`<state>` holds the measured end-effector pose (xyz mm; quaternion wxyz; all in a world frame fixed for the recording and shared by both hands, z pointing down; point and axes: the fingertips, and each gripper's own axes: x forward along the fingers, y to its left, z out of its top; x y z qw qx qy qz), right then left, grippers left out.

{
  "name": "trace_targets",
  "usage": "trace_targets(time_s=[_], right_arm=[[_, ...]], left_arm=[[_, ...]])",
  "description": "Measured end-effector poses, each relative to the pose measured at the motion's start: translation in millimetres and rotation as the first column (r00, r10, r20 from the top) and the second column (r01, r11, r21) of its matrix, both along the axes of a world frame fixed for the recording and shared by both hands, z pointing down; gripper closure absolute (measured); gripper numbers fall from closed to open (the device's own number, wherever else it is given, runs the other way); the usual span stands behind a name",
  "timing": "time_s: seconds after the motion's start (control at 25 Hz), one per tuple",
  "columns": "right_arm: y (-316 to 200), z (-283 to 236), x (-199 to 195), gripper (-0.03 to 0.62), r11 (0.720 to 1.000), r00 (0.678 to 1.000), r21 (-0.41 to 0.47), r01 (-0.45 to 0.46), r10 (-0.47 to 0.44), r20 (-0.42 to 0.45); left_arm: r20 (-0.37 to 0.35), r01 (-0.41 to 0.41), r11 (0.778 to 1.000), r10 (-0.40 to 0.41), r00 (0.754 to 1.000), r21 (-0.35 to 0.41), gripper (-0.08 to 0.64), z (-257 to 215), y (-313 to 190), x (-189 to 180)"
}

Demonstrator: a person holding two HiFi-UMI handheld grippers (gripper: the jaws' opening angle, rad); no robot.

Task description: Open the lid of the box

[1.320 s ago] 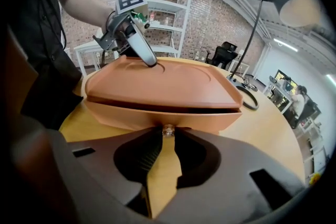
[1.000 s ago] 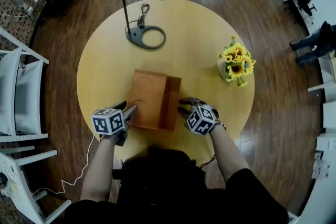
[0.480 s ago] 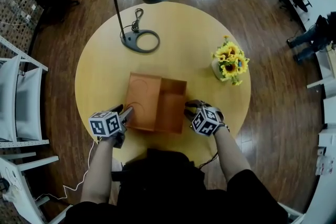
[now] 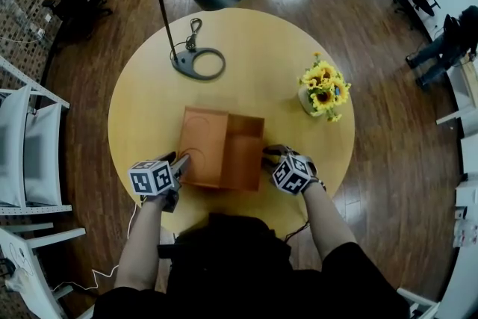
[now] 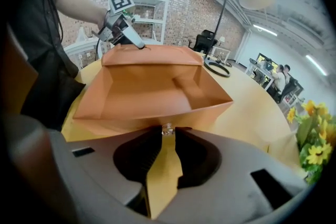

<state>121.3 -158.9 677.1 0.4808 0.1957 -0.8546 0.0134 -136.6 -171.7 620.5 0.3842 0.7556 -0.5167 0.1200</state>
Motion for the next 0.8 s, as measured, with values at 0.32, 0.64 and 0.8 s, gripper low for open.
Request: trace_targets(time_s=[0.32,0.64,0.8], right_arm=[[-5,-41,27,0.465,0.976,0.97,0.061,-0.207,0.197,0.143],[16,-149,27,0.466,0.874,0.767,0.082,-0.479,0.372,0.523],[35,-193,26,0.466,0.854,0.656,0.053,-0.517,0.356,0.665]], left_arm=[[0.028,-0.01,1.0,0.01,1.0,0.02,0.342,2,-4,-1],[0.073,0.005,0.989,-0.016,0.997,0.146,0.348,-17,-3,-3],[0.037,0.033,0.96,-0.045,0.998,0.279,0.362,-64,8,-6]])
